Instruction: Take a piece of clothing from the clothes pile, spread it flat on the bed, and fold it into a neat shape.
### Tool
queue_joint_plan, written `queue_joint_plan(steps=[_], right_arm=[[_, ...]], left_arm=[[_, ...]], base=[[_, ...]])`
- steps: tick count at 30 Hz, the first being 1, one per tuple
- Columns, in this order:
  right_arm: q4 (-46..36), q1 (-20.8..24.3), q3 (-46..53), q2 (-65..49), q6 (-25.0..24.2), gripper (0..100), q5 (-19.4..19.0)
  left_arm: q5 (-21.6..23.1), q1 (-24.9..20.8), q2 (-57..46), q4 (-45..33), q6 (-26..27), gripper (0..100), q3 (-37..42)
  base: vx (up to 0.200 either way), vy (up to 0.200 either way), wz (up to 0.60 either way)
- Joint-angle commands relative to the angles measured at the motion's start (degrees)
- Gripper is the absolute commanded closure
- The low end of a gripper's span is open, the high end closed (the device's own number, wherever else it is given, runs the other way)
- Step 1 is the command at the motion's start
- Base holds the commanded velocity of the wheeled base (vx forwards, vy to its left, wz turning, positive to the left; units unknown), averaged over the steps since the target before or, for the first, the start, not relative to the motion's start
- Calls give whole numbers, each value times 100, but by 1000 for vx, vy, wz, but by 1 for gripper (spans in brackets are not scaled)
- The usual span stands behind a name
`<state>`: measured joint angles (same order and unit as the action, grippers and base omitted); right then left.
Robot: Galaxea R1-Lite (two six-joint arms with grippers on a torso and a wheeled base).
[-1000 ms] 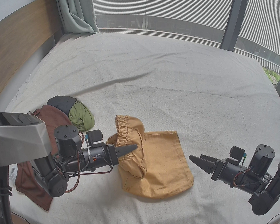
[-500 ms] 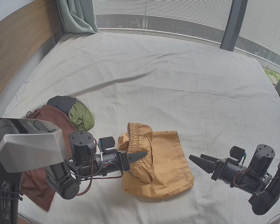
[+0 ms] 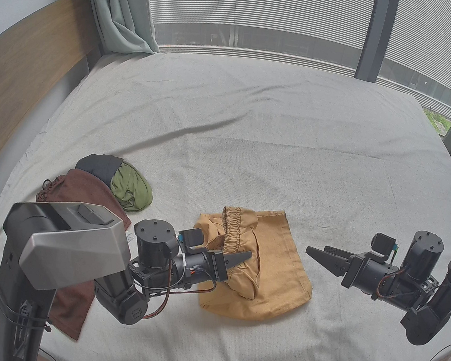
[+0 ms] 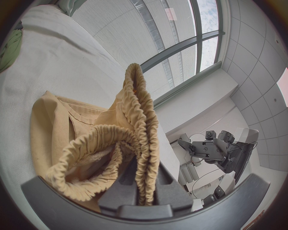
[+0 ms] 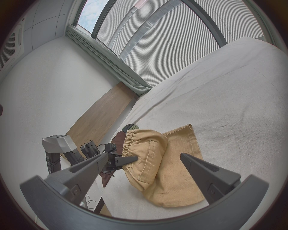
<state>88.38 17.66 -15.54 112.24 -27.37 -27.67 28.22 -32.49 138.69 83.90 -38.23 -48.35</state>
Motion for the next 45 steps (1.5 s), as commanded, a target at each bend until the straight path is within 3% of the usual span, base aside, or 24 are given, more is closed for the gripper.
queue_joint_plan(steps=[1, 3, 4, 11, 17, 29, 42, 45], right_arm=[[-5, 0, -10, 0, 3, 0, -1], [4, 0, -10, 0, -5, 0, -1], [4, 0, -10, 0, 3, 0, -1], [4, -9, 16, 9, -5, 0, -1], [-5, 0, 16, 44, 3, 0, -1], [-5, 18, 16, 61, 3, 0, -1], [4, 0, 7, 343, 3, 0, -1], [4, -17, 7, 483, 3, 0, -1]], left_arm=[[-10, -12, 105, 4, 0, 100, -52], [-10, -3, 105, -5, 0, 100, -61], [-10, -3, 114, -5, 9, 0, -70], [-159, -38, 53, 30, 35, 0, -105], [-212, -82, -141, -31, 413, 0, -70], [-440, -601, -185, -383, 474, 0, -210], [-537, -794, -501, -409, 483, 0, -298], [-546, -1075, -545, -348, 492, 0, -140]], base=[[0, 0, 0], [0, 0, 0], [0, 0, 0], [0, 0, 0], [0, 0, 0], [0, 0, 0], [0, 0, 0], [0, 0, 0]])
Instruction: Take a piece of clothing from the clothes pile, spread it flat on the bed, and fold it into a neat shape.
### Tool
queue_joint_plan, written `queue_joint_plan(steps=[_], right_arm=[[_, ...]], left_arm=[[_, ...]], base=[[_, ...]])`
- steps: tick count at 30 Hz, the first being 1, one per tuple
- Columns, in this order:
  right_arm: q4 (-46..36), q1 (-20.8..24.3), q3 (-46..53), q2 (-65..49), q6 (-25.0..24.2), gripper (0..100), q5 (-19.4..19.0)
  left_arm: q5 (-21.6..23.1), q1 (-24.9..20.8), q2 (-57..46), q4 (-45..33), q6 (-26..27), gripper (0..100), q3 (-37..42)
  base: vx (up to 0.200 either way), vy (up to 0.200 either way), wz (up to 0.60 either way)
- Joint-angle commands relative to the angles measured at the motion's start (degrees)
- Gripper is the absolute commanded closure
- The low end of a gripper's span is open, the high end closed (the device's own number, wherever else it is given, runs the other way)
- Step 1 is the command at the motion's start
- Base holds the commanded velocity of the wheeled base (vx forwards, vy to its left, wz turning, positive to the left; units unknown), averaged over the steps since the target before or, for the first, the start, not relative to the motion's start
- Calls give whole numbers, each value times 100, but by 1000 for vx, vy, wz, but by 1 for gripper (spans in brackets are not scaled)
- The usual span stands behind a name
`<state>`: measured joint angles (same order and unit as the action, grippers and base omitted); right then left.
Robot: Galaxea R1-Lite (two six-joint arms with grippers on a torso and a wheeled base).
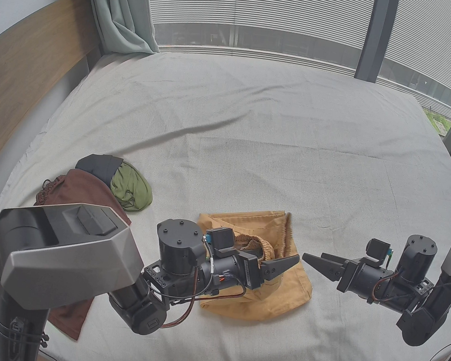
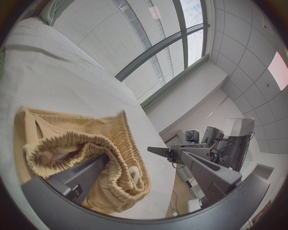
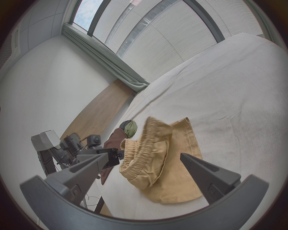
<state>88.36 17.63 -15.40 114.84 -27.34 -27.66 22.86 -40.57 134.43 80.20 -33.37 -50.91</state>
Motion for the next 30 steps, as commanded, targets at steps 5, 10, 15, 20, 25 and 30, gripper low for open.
queue_joint_plan(steps=[5, 10, 15, 20, 25, 30], right_arm=[[6, -49, -16, 373, 1, 0, -3], [6, -75, -16, 417, 1, 0, -3], [6, -66, -42, 575, 1, 0, -3], [15, -93, -157, 751, 1, 0, -3], [24, -119, -508, 1050, 10, 0, -3], [15, -119, -781, 1313, 19, 0, 6]], left_arm=[[-150, -320, -57, 4, 58, 0, 28], [-159, -4, -92, 180, 111, 0, 81], [-150, 251, -329, 224, 111, 0, 55], [-124, 752, -487, 391, 102, 0, 301], [122, 1473, -769, 857, 137, 0, 1162], [641, 2115, -1076, 866, 243, 0, 1698]], base=[[0, 0, 0], [0, 0, 0], [0, 0, 0], [0, 0, 0], [0, 0, 0], [0, 0, 0]])
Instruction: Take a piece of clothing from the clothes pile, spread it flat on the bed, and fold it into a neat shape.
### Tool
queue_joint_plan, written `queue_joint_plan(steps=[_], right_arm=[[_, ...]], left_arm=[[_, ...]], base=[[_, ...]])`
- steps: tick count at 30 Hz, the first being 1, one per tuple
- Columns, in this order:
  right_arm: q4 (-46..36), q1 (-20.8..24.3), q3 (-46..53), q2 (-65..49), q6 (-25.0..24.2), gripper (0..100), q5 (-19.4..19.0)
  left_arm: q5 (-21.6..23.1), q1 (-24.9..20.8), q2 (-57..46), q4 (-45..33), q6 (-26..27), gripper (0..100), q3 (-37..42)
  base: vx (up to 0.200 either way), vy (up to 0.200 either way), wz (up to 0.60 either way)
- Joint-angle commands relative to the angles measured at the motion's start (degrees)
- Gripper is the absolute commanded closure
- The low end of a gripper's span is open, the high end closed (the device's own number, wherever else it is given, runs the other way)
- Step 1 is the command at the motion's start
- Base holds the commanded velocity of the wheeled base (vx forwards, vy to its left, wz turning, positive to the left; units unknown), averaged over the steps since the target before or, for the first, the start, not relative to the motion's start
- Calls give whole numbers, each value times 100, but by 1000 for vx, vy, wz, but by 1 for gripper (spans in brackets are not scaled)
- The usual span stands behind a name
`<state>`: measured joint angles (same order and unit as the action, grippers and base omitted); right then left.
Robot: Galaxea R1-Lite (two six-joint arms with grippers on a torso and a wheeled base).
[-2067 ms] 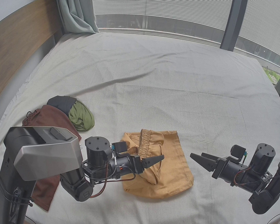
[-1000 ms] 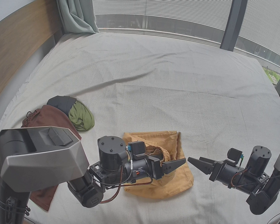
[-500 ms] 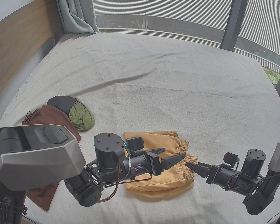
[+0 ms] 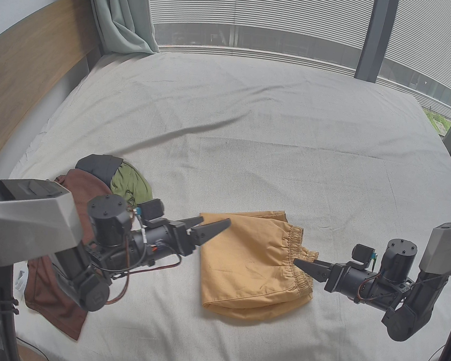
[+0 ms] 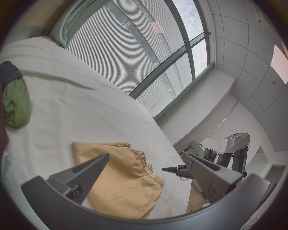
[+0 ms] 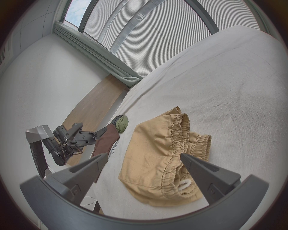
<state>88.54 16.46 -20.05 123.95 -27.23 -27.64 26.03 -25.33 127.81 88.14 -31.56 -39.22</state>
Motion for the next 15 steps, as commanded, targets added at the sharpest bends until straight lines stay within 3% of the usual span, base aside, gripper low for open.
queue_joint_plan(steps=[1, 5, 12, 15], right_arm=[[-3, -2, -464, 498, 8, 0, 13], [-12, 24, -737, 525, 8, 0, 153], [-3, 24, -1255, 955, 16, 0, 259], [-12, -29, -1545, 1228, 183, 0, 355]], left_arm=[[526, 811, -494, 63, 273, 0, 837], [860, 1074, -502, 72, 941, 0, 1241], [887, 1127, -450, 72, 1161, 0, 1382], [878, 1136, -467, 63, 1486, 0, 1434]], base=[[0, 0, 0], [0, 0, 0], [0, 0, 0], [0, 0, 0]])
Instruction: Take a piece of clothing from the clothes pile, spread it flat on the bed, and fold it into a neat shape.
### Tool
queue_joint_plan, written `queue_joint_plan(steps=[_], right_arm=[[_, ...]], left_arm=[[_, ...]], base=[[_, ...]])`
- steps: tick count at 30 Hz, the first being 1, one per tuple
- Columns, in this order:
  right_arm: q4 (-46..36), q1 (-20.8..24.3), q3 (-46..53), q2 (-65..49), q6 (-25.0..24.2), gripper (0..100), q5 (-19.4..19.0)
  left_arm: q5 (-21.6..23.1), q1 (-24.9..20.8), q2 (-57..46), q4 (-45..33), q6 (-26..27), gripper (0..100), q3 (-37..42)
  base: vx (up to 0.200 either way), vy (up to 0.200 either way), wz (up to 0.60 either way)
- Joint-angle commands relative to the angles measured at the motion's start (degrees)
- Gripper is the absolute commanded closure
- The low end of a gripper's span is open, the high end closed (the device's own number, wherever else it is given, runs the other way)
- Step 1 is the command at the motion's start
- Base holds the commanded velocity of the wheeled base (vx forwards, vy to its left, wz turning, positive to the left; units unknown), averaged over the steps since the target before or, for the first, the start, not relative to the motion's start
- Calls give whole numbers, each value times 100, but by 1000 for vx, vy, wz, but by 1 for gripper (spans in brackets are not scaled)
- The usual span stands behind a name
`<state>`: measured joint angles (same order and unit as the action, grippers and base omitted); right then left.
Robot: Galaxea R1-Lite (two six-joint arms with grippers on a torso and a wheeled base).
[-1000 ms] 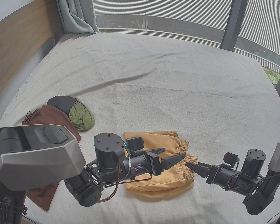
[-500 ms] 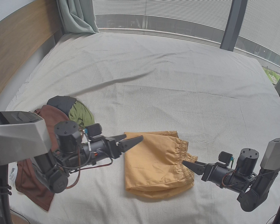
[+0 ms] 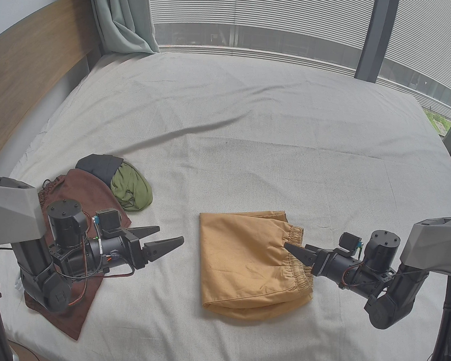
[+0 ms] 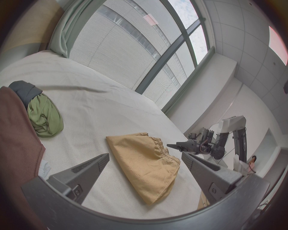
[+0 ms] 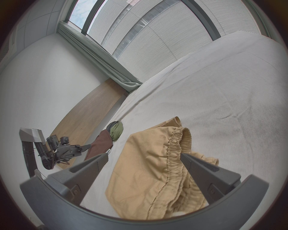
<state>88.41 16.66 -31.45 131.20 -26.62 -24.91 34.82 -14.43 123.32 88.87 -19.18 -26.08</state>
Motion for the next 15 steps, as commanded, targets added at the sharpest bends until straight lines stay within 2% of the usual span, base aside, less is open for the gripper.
queue_joint_plan(steps=[1, 5, 15], right_arm=[[1, -93, -537, 583, 175, 0, 117], [10, -120, -889, 846, 201, 0, 144], [28, -58, -1179, 1022, 228, 0, 153]], left_arm=[[-19, 55, -10, -10, 379, 0, 173], [-28, 107, 43, -10, 828, 0, 243], [-19, 81, 175, -1, 916, 0, 226]], base=[[0, 0, 0], [0, 0, 0], [0, 0, 0]])
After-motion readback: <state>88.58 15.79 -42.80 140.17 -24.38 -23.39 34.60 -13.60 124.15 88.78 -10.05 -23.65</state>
